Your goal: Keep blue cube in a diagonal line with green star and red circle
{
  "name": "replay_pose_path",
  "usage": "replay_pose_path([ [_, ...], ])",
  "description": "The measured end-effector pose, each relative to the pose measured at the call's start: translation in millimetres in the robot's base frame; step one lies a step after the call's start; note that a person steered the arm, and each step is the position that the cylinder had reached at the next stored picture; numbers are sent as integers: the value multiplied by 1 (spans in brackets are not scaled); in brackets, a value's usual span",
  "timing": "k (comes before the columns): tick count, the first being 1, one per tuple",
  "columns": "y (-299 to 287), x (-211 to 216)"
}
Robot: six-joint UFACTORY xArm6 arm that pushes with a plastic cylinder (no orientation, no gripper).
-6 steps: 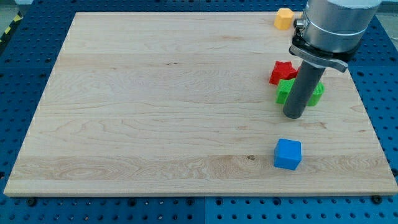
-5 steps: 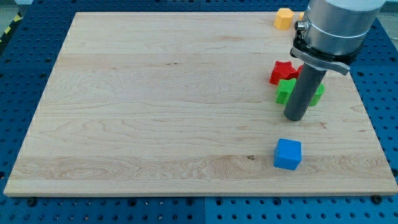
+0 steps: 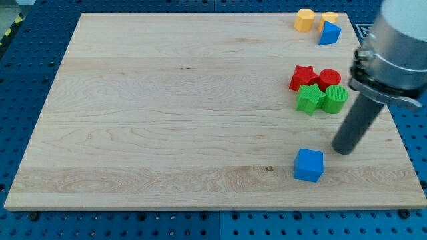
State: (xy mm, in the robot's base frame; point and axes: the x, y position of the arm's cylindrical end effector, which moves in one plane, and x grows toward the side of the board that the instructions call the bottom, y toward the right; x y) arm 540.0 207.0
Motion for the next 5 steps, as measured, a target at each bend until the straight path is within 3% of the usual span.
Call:
replay_pose_path([
  [2,-6,51],
  [4,-99,43],
  [5,-104,35],
])
